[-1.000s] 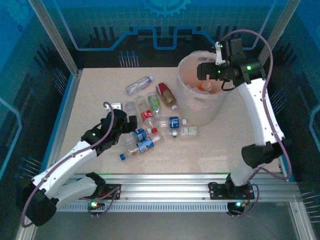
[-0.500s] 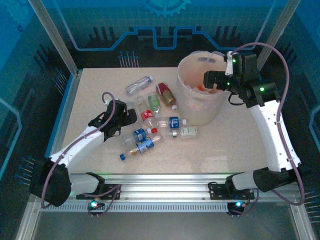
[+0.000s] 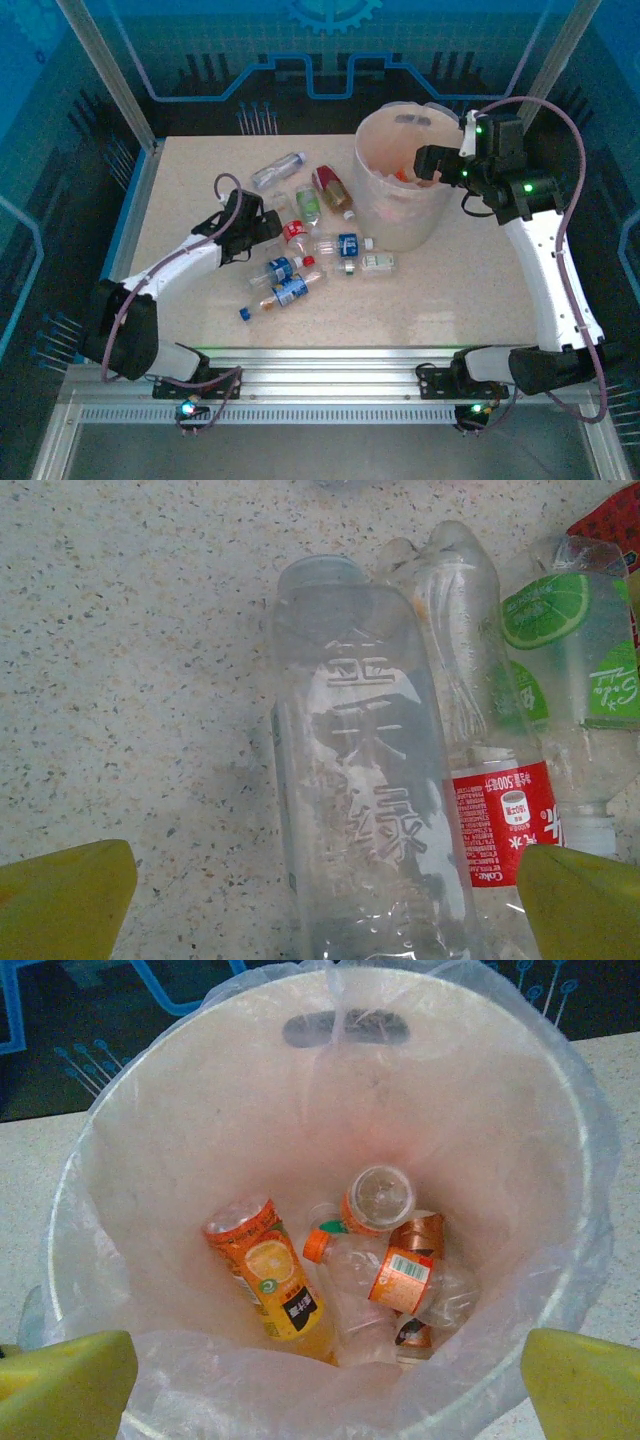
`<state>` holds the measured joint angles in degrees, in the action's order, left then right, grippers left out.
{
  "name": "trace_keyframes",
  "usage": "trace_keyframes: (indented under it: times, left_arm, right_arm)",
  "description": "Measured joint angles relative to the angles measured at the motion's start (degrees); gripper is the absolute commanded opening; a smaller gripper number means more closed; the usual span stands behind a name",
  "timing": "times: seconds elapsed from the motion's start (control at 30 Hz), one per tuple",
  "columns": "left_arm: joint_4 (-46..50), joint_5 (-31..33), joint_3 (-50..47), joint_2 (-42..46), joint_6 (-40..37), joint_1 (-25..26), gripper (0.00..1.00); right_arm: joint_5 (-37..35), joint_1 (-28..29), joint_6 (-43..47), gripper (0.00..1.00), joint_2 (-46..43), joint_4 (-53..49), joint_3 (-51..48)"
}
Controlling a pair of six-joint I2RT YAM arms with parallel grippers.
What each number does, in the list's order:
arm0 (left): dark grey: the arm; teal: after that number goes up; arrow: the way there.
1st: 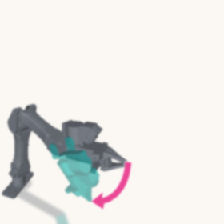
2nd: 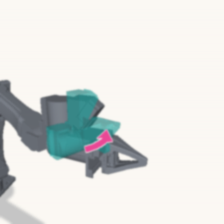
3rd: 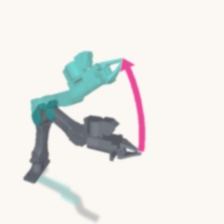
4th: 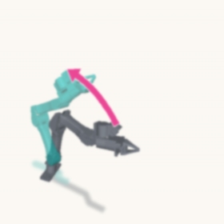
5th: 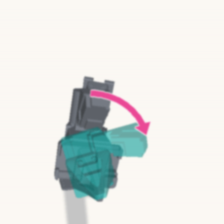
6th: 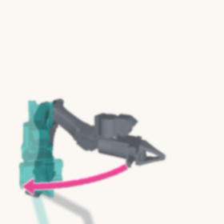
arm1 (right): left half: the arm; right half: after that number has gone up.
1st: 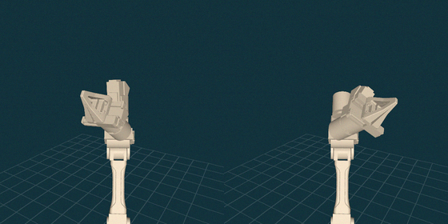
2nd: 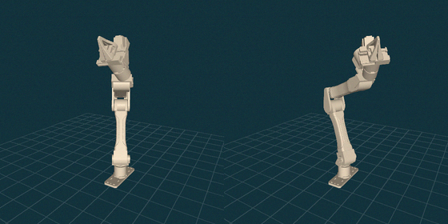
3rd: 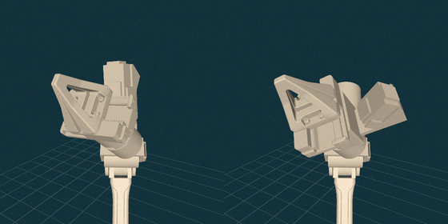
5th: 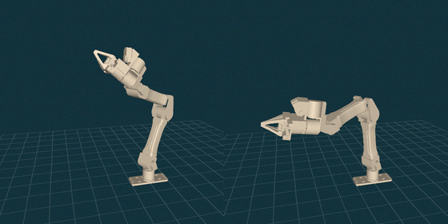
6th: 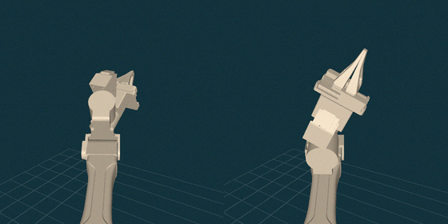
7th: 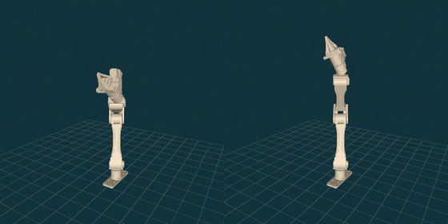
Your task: Put the plastic bottles in the bin
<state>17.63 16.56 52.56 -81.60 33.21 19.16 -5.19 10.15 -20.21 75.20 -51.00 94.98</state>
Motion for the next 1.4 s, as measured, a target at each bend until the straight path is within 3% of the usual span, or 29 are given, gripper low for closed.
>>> trace_keyframes:
  times: [0.5,0.7,0.8,1.13,1.4]
  left_arm:
    - [-2.1,-1.9,3.2,-7.5,1.4,0.0,0.98]
    - [-3.2,-1.9,3.3,-10.9,2.4,-0.2,0.93]
    - [-3.8,-1.9,3.3,-12.0,3.3,-0.4,0.85]
    - [-8.3,-3.6,3.3,-14.1,7.4,-2.6,0.44]
    - [-8.9,-3.9,3.2,-14.0,7.3,-3.1,0.28]
  right_arm:
    - [4.2,-0.2,-0.4,1.00,-0.2,2.3,-1.2]
    - [4.8,-0.2,-0.4,1.00,-0.2,2.3,-1.2]
    - [5.5,-0.2,-0.4,1.00,-0.2,2.3,-1.2]
    - [7.3,-0.2,-0.4,1.00,-0.2,2.7,-1.4]
    - [8.3,-0.2,-0.6,1.00,-0.2,2.7,-1.4]
